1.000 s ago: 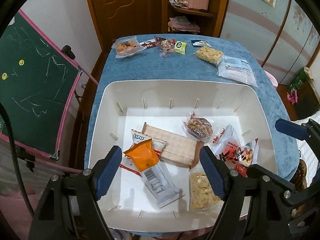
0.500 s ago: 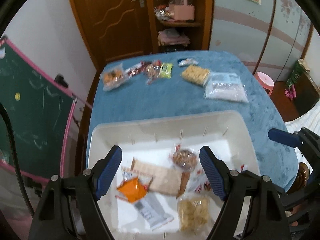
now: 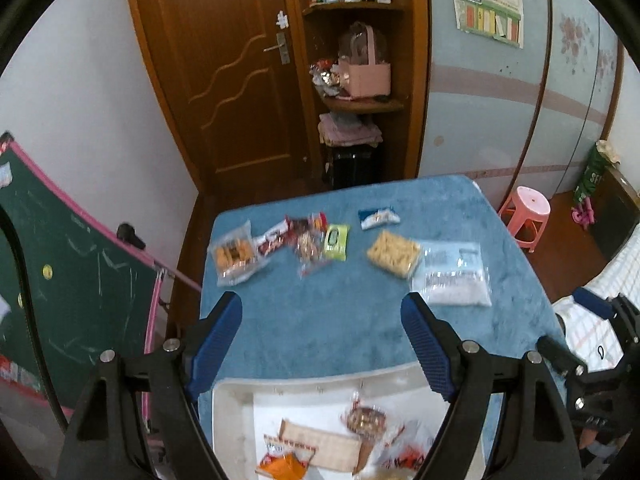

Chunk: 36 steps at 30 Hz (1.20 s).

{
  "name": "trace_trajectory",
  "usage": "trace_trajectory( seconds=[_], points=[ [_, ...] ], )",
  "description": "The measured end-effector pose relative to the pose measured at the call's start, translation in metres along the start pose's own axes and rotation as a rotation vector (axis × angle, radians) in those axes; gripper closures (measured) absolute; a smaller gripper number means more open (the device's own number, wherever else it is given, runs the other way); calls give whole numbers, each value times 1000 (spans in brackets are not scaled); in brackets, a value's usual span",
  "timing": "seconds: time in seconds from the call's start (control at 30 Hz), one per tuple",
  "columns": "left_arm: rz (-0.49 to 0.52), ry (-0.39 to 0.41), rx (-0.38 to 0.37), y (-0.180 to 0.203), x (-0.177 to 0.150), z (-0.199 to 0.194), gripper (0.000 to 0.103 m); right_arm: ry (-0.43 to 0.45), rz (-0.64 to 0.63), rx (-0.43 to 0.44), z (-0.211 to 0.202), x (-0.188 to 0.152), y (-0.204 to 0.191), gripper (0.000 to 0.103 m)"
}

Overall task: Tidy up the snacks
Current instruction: 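Move both tools back over the remaining snacks on the table, then grasp the puffed snack bag with left tool while right tool grasps white bag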

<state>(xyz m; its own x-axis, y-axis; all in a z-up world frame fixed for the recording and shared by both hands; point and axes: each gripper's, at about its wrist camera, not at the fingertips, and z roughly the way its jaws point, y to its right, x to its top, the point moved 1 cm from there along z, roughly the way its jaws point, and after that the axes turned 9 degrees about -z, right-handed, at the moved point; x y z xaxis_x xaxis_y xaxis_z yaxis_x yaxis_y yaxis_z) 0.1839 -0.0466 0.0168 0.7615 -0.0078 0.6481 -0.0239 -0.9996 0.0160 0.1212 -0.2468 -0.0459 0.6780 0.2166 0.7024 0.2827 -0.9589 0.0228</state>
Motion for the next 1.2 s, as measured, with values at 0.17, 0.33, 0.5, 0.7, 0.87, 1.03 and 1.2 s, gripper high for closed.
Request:
trace_trajectory(
  seconds=[0.17, 0.33, 0.5, 0.7, 0.87, 1.03, 1.2],
  points=[
    [48, 29, 19, 19, 35, 13, 15, 57, -16, -56, -2, 25, 27, 14],
    [66, -6, 33, 43, 65, 62, 11, 39, -50, -60, 23, 44, 46, 14],
    [44, -115, 17, 69, 77, 142, 11, -70, -33, -58, 81, 43, 66, 14],
    [-16, -248, 23, 98, 54, 239, 11, -232, 75, -10, 154, 20, 98, 14],
    [-54, -301, 60, 114, 35, 293, 11, -335, 102, -9, 200, 1, 115, 14],
    [-106, -366, 78, 122, 26, 332, 11, -381, 181, 43, 229, -14, 129, 14],
    [-136, -406, 98, 124, 21, 354, 11, -403, 193, 65, 245, -23, 130, 14]
  ],
)
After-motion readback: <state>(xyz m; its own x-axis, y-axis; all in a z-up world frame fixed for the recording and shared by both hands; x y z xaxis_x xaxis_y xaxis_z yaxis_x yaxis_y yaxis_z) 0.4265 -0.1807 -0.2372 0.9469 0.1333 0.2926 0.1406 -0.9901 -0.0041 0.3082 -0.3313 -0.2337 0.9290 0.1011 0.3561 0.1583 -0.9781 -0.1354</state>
